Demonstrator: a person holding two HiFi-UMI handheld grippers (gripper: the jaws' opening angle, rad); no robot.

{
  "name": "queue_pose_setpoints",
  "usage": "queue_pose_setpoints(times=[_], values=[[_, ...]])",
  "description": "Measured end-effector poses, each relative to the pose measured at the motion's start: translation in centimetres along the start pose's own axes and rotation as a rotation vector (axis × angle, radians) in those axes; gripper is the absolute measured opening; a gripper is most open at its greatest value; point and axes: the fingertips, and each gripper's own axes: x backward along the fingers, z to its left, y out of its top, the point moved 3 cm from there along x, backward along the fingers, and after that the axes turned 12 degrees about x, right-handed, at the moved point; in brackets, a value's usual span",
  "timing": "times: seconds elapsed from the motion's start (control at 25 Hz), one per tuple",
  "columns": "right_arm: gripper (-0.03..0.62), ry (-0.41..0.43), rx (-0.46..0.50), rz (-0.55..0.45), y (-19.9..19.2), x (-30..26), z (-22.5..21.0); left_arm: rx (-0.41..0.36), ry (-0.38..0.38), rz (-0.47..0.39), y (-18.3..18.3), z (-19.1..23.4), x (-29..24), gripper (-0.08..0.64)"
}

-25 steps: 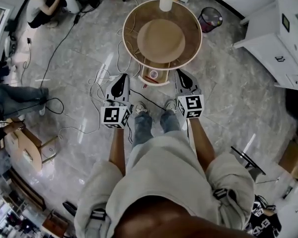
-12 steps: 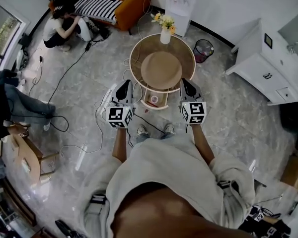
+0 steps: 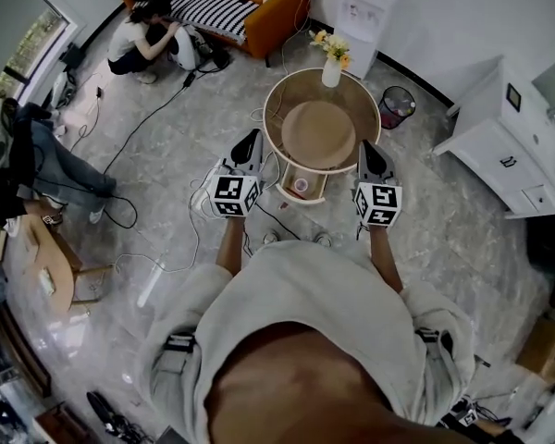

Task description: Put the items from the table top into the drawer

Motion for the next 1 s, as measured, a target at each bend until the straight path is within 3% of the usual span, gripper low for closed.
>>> queue_pose_setpoints(times=[0.36,1.0], values=[[0.023,-0.017,-0.007,-0.002,0.5,-0.7,-0.2,-0.004,0.014,-0.034,1.9,1.3,-0.1,0.015],[0.023,-0.025,0.004,0.015,0.4,-2.0,-0.9,-0.004,0.001,-0.008,1.2,1.4,-1.4,0.015]])
